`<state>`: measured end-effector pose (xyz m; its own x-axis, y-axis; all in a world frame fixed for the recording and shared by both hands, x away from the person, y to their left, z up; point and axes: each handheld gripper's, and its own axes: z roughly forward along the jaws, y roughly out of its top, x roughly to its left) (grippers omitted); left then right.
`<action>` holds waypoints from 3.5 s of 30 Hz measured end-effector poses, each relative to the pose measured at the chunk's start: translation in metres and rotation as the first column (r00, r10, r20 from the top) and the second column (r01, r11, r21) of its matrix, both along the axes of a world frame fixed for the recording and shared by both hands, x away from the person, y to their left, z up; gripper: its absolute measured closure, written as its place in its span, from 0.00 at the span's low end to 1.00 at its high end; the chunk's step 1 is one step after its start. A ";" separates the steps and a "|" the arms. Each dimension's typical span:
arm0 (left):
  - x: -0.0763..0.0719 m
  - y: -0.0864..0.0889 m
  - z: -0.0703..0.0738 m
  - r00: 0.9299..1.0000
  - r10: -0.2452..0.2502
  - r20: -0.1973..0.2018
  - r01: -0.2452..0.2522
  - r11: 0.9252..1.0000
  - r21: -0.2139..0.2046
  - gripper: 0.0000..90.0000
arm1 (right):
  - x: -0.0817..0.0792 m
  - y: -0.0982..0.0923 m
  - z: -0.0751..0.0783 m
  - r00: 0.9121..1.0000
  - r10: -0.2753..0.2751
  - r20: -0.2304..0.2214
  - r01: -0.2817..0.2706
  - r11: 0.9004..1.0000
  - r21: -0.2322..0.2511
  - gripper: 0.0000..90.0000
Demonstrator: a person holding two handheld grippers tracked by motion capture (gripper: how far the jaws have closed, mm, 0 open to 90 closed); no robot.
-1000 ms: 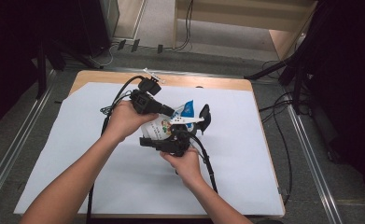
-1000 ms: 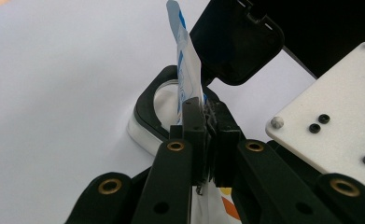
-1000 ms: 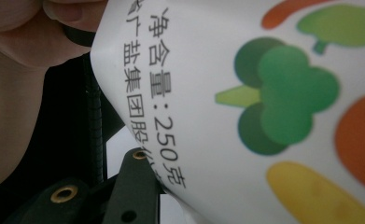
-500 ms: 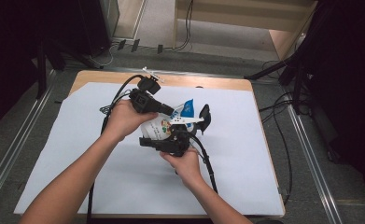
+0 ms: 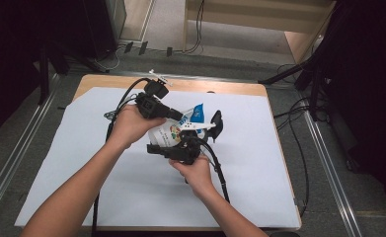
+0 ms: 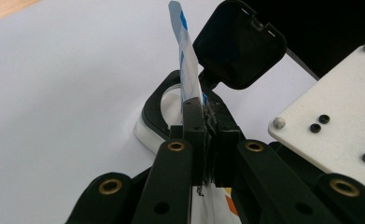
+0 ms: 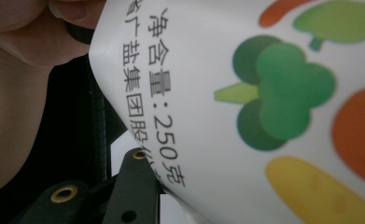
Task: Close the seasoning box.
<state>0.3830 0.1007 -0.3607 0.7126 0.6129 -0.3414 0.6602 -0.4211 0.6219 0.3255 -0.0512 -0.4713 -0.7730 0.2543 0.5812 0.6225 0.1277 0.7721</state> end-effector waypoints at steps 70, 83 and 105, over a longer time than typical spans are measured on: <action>-0.002 -0.004 -0.008 1.000 0.002 -0.005 -0.002 1.000 0.005 0.98 | 0.002 0.002 0.002 1.000 0.005 -0.003 -0.005 1.000 0.017 0.79; -0.003 0.004 -0.008 1.000 0.001 -0.004 -0.001 1.000 0.000 0.98 | -0.003 0.008 -0.007 0.999 -0.026 0.019 0.026 1.000 -0.007 0.78; -0.001 -0.005 -0.007 1.000 -0.006 -0.005 0.006 1.000 -0.002 0.99 | -0.001 0.002 0.000 1.000 -0.020 -0.002 0.020 0.999 0.035 0.79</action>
